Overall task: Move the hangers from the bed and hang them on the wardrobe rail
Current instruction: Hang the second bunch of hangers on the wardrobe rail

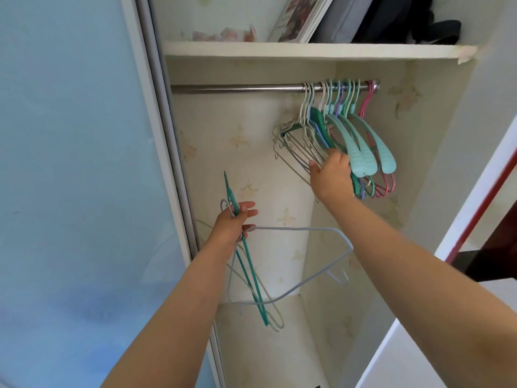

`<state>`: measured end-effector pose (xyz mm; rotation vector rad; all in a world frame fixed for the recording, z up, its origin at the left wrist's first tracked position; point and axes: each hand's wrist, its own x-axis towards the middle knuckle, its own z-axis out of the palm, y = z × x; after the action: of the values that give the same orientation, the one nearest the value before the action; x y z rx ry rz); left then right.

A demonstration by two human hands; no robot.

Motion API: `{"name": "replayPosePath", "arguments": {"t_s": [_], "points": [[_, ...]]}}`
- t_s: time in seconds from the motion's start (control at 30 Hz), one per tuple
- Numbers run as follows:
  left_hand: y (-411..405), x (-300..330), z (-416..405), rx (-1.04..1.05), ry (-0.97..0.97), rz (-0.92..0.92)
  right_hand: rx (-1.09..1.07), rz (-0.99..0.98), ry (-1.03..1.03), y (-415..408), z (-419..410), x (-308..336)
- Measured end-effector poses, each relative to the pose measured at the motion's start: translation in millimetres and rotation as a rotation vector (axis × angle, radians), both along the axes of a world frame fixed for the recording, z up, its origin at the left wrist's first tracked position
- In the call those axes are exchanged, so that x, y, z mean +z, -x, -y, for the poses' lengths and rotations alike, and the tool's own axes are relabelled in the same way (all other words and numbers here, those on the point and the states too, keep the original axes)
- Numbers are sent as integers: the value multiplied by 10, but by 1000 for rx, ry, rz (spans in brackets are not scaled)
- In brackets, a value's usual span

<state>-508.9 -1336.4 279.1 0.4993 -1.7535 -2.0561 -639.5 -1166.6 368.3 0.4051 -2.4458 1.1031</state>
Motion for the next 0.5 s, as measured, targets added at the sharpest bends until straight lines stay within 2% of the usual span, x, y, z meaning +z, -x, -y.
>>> {"name": "replayPosePath", "arguments": {"t_s": [0.03,0.07,0.1,0.13,0.2,0.23,0.3,0.43,0.5], "points": [[-9,-26,-16,-25,-15,-17,-20,-233,-61,-119,-18,-108],[-15,-50,-30,-50,-32,-31,26,-356,-69,-248,-21,-209],[-19,-68,-47,-72,-46,-42,167,-313,-71,-357,-28,-309],[-22,-80,-63,-92,-58,-48,331,-133,-94,-447,-22,-399],[-10,-105,-103,-129,-87,-61,593,388,-241,-612,2,-626],[0,-121,-123,-148,-109,-71,666,535,-321,-679,9,-749],[8,-145,-178,-195,-173,-96,723,600,-377,-795,17,-959],[-23,-162,-291,-275,-282,-121,730,705,-113,-935,-4,-1183],[-41,-173,-337,-309,-311,-125,716,719,-66,-952,-33,-1242]]}}
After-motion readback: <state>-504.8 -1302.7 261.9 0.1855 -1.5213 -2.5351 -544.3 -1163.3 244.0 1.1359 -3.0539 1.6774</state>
